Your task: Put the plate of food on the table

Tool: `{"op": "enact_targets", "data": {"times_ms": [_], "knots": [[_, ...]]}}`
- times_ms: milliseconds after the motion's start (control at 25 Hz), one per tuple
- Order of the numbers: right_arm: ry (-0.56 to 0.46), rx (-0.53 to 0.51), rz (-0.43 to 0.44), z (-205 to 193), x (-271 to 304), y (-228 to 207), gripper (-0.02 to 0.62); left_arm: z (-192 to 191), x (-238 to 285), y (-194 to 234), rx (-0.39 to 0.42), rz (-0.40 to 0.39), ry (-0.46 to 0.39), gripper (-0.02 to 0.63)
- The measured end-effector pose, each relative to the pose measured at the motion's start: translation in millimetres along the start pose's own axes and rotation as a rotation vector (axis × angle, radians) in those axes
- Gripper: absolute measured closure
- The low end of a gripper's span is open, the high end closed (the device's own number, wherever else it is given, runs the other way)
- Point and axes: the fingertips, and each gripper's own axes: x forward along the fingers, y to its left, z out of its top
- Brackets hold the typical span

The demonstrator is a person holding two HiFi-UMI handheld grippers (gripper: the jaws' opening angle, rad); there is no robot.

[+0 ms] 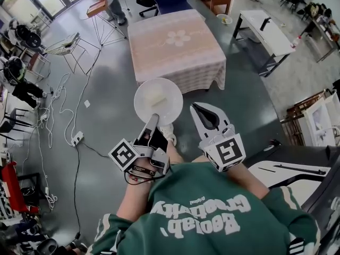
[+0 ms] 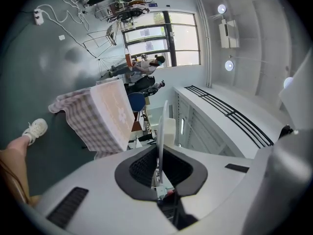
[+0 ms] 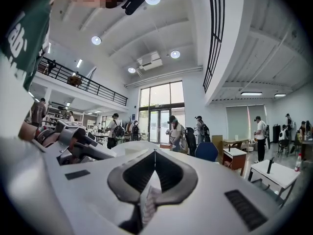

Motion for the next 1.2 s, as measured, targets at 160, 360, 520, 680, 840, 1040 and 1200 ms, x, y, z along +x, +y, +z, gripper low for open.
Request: {"op": "enact_targets", "data": {"times_ms": [160, 360, 520, 680, 840, 1040, 1200], "knots": [[0.015, -0.001, -0.002, 2, 14, -3, 0.578, 12, 10, 1, -0.009, 0.003, 0.003, 0.577], [0.024, -0.003, 0.003, 7, 33, -12, 0.578, 27, 29, -3, -0.001, 0.004, 0.021, 0.577], [0.034, -0.008, 0.001, 9, 52, -20, 0.578, 43, 49, -4, 0.006, 0.008, 0.035, 0.577], [0.043, -0.006, -0.001, 9, 76, -27, 0.578, 61, 70, -4, 0.012, 0.01, 0.053, 0.577], [0.062, 0.004, -0.003, 7, 103, -36, 0.578, 83, 92, -1, 0.002, 0.015, 0.059, 0.577], [0.078, 0.005, -0.01, 7, 137, -53, 0.578, 111, 119, 5, -0.008, 0.019, 0.065, 0.577], [0.098, 0.005, -0.012, 4, 169, -65, 0.578, 137, 142, 13, -0.021, 0.024, 0.068, 0.577]]}}
